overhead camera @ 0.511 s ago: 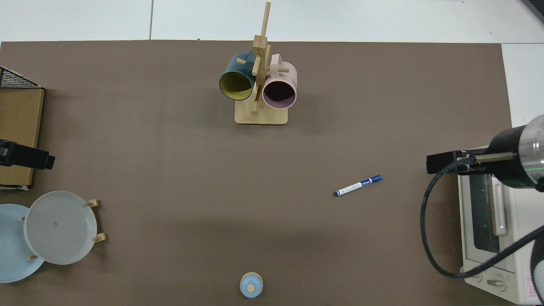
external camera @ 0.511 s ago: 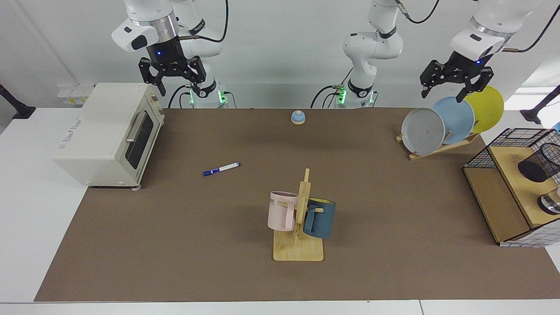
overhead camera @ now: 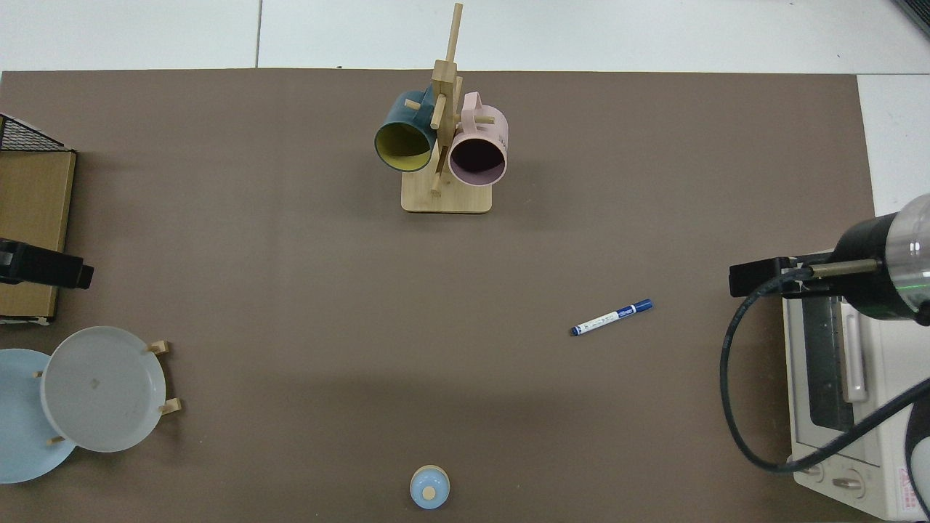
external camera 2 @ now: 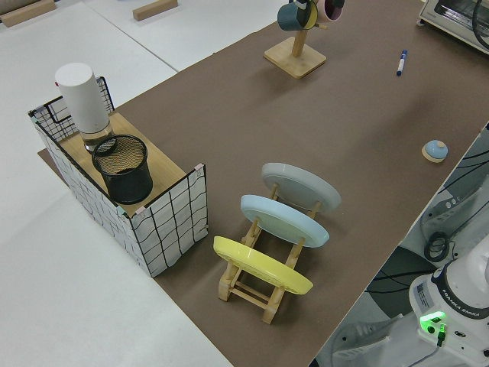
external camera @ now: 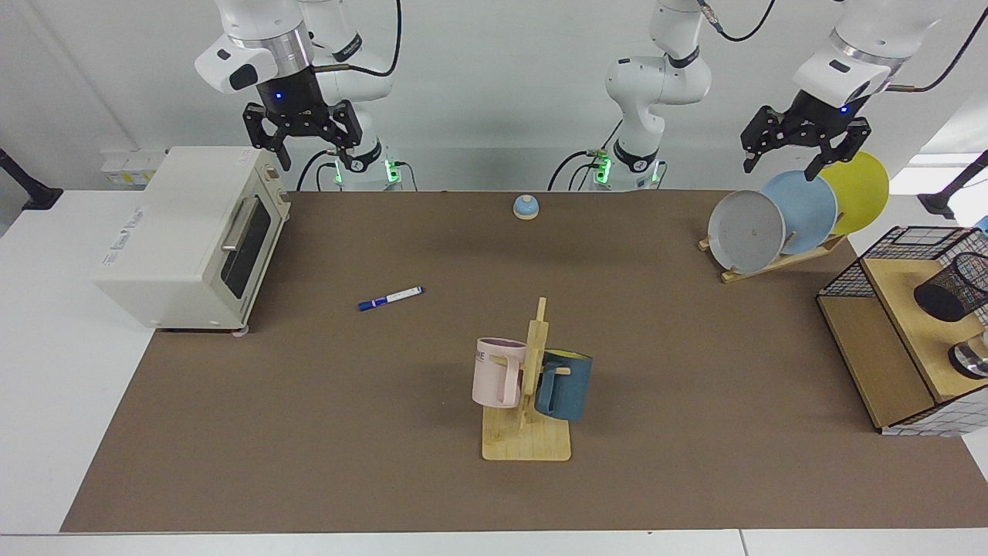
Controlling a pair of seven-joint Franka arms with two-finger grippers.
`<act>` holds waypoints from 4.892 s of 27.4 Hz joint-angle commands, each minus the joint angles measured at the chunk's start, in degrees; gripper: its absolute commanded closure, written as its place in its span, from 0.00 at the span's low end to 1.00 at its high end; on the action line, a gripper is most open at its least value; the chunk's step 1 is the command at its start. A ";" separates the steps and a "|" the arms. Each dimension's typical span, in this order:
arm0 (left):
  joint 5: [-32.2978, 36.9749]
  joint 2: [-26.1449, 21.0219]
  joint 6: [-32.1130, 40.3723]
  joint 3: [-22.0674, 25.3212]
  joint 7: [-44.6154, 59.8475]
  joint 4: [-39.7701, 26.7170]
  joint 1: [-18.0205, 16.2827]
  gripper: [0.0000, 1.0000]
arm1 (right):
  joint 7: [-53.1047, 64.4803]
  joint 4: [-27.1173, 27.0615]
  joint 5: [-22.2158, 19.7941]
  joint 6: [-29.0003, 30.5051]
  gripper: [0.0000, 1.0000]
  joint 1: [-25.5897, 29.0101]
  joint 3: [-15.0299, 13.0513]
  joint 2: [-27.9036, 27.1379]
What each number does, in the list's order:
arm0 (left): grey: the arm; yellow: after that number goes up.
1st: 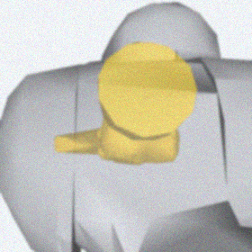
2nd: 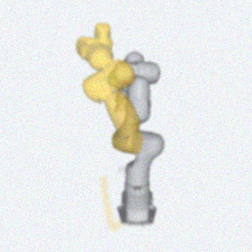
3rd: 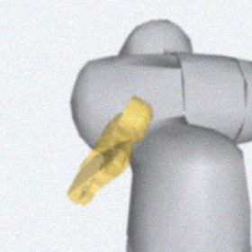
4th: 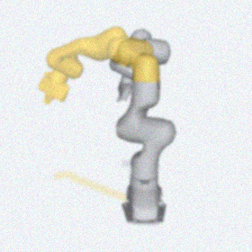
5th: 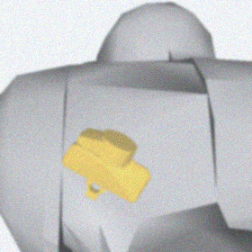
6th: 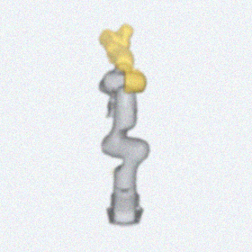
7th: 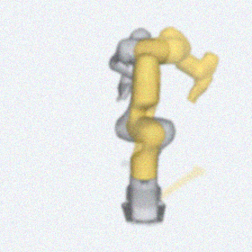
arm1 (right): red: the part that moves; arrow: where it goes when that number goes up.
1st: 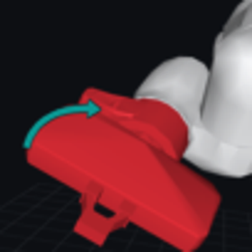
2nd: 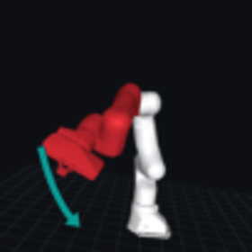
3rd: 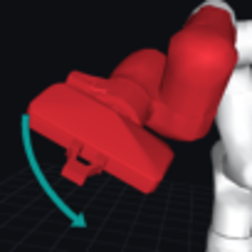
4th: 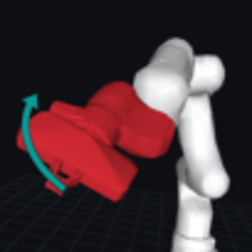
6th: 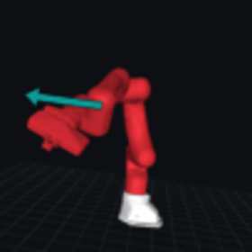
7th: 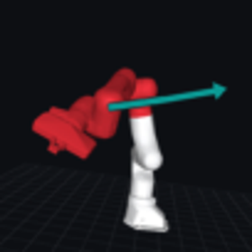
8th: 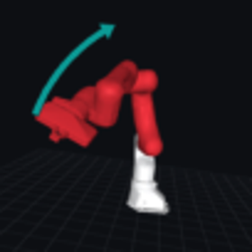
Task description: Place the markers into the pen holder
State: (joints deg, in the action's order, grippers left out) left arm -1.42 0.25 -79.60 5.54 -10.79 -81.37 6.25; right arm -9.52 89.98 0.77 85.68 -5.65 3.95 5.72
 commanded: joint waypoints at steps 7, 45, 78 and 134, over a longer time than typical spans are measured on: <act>-0.07 1.33 0.15 -0.35 0.69 -1.33 -0.45 0.00 | 1.52 2.83 0.99 3.35 0.00 1.60 -0.09 1.22; -0.07 1.59 0.94 -0.17 0.77 -1.51 -0.62 0.00 | -49.53 14.61 2.83 13.28 0.01 0.55 0.00 -0.10; -0.07 3.88 0.94 -0.17 1.21 -4.67 -0.62 0.00 | -66.59 28.59 3.01 34.81 0.00 4.15 0.00 -7.92; -0.51 5.11 0.94 -0.09 1.39 -6.69 -1.33 0.00 | -72.48 44.67 7.49 58.55 0.02 -1.91 0.18 -12.93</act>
State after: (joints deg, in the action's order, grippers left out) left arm -1.42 3.84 -78.69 5.76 -10.09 -86.38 5.44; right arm -79.60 133.36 7.72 142.04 -5.75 3.99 -7.32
